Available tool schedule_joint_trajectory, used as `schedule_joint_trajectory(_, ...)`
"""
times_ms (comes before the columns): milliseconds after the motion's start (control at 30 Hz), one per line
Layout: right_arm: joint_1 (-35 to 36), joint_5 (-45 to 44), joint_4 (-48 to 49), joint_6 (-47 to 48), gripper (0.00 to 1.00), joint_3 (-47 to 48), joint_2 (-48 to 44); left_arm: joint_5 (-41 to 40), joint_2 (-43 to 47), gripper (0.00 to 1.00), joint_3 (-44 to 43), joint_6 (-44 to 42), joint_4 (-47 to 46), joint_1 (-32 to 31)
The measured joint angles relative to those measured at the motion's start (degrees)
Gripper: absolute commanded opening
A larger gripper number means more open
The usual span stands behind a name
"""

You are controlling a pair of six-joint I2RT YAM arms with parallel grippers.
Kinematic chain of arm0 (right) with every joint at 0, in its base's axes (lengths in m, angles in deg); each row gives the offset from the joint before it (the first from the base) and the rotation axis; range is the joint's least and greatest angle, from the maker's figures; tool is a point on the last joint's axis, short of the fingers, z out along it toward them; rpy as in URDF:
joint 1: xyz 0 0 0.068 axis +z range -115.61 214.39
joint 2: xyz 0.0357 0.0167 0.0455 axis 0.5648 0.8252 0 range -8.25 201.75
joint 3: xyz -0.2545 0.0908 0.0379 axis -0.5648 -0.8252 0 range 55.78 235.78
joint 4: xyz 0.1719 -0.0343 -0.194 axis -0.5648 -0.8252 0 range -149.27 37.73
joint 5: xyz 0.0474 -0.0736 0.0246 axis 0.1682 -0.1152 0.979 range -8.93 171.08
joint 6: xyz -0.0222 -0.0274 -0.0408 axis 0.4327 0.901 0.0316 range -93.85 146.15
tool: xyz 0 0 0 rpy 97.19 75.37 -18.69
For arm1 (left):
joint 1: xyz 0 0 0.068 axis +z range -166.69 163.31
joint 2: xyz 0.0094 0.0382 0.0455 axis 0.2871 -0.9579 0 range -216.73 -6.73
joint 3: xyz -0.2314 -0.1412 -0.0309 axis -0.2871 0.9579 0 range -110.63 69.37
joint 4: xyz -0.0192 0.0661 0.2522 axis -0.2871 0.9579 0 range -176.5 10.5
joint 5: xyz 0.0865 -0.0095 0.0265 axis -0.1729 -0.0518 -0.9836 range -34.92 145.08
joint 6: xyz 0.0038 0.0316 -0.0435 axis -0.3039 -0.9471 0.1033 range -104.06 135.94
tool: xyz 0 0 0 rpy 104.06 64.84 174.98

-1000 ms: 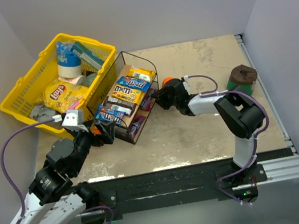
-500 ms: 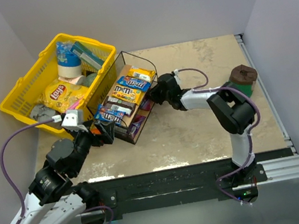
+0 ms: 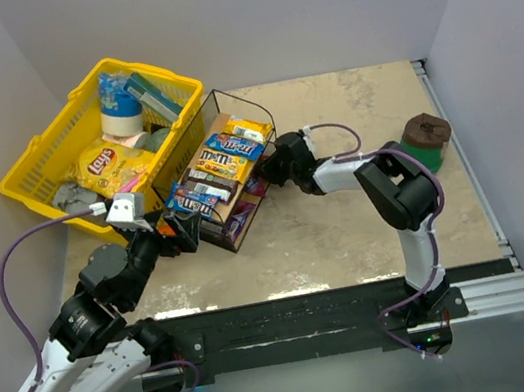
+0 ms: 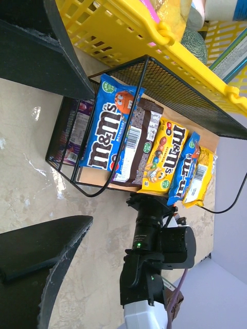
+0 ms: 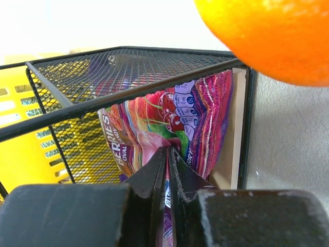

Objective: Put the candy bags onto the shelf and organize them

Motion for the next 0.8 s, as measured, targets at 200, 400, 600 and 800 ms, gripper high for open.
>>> schedule_joint_trajectory(200,0.04,-0.13,-3.56,3.23,0.25,-0.48,-4.85,-0.72,0.0,1.0,0.0,0.22,0.37,-0.02)
schedule_joint_trajectory(400,0.11,-3.37,-5.09,6.08,0.6,-9.55,-21.0,-3.28,0.0,1.0,-0.11,1.66,1.9,-0.02)
schedule_joint_trajectory(600,0.22,-10.88,-13.64,10.6,0.68,-19.61,-38.6,-7.17,-0.42,1.0,-1.05,3.67,3.32,-0.02)
schedule_joint_trajectory(800,0.22,-18.23,-25.88,19.15,0.76,-21.29,-57.18,-10.45,-1.7,1.0,-2.8,4.96,5.49,0.0)
